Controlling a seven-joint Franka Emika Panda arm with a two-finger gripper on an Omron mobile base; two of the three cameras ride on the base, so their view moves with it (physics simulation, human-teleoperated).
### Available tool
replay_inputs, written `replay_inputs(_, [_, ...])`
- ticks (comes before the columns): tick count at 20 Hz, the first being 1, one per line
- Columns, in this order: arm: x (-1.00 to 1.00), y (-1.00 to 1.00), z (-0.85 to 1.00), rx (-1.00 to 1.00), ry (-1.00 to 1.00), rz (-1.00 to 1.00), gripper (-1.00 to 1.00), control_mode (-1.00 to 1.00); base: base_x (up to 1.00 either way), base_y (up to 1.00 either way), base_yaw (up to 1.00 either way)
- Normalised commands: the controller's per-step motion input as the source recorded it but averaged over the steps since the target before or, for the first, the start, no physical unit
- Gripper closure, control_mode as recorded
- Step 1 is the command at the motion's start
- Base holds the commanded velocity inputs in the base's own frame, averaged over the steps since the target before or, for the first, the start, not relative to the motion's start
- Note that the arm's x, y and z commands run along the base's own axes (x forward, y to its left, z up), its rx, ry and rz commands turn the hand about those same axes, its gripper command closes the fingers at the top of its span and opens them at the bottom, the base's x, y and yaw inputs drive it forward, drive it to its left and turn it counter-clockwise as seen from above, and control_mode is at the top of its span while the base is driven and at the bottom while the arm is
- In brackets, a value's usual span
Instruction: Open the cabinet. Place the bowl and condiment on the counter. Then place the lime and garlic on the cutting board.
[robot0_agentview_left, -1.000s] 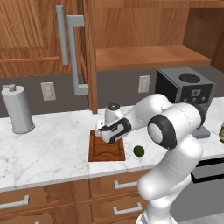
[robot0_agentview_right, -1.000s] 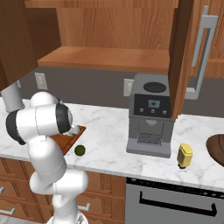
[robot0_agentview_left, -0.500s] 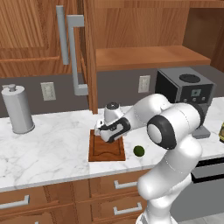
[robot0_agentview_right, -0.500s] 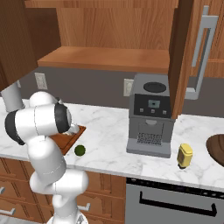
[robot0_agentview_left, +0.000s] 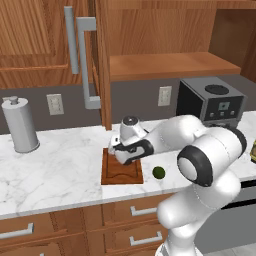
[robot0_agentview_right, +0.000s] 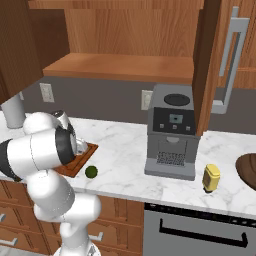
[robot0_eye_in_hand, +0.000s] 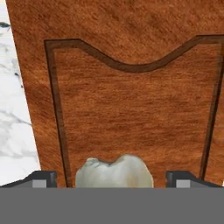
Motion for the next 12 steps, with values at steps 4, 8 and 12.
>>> replay_inputs(4, [-0.14,-0.01,0.43,0.03,0.00,0.00,-1.00,-1.00,0.00,0.00,0.00])
replay_inputs(8, [-0.10,-0.09,0.34,0.07,0.01,0.00,-1.00,-1.00,0.00,0.00,0.00])
replay_inputs(12, [-0.12,-0.16,0.12,0.08,0.05,0.00,-1.00,-1.00,0.00,0.00,0.00])
